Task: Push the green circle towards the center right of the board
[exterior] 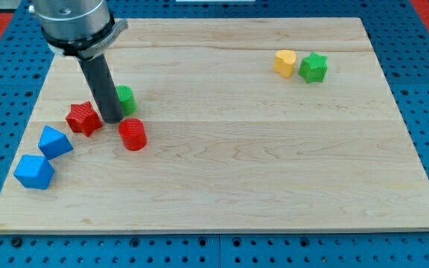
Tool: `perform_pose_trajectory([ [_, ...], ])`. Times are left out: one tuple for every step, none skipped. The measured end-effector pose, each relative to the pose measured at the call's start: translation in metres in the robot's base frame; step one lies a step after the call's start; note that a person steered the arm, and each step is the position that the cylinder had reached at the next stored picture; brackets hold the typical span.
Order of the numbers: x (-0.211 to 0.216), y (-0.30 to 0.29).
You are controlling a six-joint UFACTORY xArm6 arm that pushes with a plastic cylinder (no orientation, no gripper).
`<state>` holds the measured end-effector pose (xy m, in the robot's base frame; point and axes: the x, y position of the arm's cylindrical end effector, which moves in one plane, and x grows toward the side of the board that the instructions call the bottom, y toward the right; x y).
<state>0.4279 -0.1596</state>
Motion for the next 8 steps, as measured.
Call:
perform_pose_trajectory([
  [-0.025,-0.001],
  [-0.045,-0.006],
  [-0.057,-0.043],
  [-0.065,-0.046],
  [-0.083,0.024],
  [-0.083,0.089],
  [-0.081,0.145],
  [-0.071,0.186],
])
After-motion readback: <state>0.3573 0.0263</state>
